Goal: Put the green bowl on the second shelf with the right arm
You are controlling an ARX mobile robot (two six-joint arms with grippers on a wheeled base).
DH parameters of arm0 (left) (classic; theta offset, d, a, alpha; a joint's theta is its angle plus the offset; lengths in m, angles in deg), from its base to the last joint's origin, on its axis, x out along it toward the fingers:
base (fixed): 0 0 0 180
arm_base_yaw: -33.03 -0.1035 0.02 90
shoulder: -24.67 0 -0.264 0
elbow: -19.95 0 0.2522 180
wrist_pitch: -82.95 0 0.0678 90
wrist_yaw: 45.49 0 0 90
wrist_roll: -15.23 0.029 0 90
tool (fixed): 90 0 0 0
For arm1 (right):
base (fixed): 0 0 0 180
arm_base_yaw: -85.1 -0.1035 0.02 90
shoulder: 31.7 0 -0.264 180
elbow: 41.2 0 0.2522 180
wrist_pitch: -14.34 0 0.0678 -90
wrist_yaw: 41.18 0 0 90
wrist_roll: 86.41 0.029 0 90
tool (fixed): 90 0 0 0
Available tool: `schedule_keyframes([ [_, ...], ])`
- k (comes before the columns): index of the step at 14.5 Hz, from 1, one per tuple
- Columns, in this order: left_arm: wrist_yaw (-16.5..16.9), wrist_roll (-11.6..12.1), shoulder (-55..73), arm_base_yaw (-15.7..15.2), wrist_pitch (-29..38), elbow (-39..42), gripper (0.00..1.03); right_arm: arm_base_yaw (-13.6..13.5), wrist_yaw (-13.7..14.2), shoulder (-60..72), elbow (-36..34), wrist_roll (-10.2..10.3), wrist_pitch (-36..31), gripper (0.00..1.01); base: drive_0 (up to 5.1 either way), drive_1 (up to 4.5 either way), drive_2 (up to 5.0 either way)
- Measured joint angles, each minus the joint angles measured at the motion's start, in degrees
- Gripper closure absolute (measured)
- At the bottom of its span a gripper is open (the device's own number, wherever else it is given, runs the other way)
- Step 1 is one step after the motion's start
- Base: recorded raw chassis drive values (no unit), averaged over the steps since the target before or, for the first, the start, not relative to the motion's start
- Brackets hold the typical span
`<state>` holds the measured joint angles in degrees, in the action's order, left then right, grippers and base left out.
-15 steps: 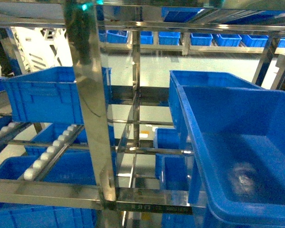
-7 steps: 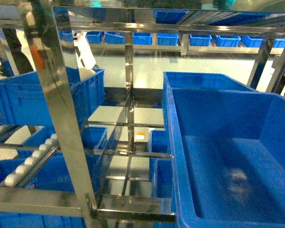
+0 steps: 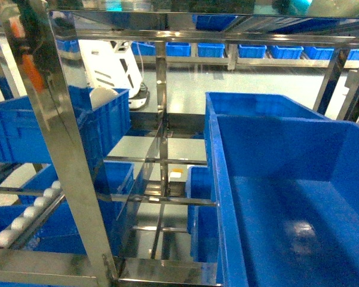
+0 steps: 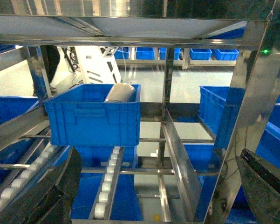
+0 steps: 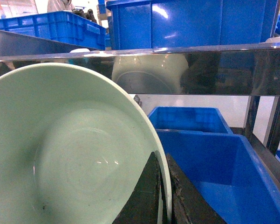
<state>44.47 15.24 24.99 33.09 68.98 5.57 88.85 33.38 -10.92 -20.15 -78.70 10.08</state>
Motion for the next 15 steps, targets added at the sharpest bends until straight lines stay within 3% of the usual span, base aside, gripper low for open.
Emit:
schedule_keyframes([
  [1, -0.02, 0.0, 0.0, 0.0, 0.0, 0.0, 0.05, 0.0, 0.0, 0.0, 0.0, 0.0, 0.0, 0.99, 0.0, 0.0, 0.0],
  [2, -0.02, 0.0, 0.0, 0.0, 0.0, 0.0, 0.05, 0.96, -1.88, 0.24, -0.13, -0.26, 0.13, 0.99, 0.0, 0.0, 0.0],
  [4, 0.0, 0.0, 0.0, 0.0, -0.02, 0.0, 0.05, 3.02, -4.11, 4.42, -1.92, -2.16, -2.8, 0.99, 0.0, 0.0, 0.0],
  [6, -0.02, 0.0, 0.0, 0.0, -0.02, 0.0, 0.05, 3.08, -6.12, 15.82, -3.19, -5.16, -12.57, 0.99, 0.0, 0.0, 0.0],
  [10, -0.02, 0.0, 0.0, 0.0, -0.02, 0.0, 0.05, 7.39, -11.13, 46.03, 0.28, -9.73, -31.26, 0.99, 0.0, 0.0, 0.0],
  [15, -0.02, 0.02, 0.0, 0.0, -0.02, 0.0, 0.05, 7.45, -12.9, 68.5, 14.58, -13.84, -30.23, 0.99, 0.0, 0.0, 0.0],
])
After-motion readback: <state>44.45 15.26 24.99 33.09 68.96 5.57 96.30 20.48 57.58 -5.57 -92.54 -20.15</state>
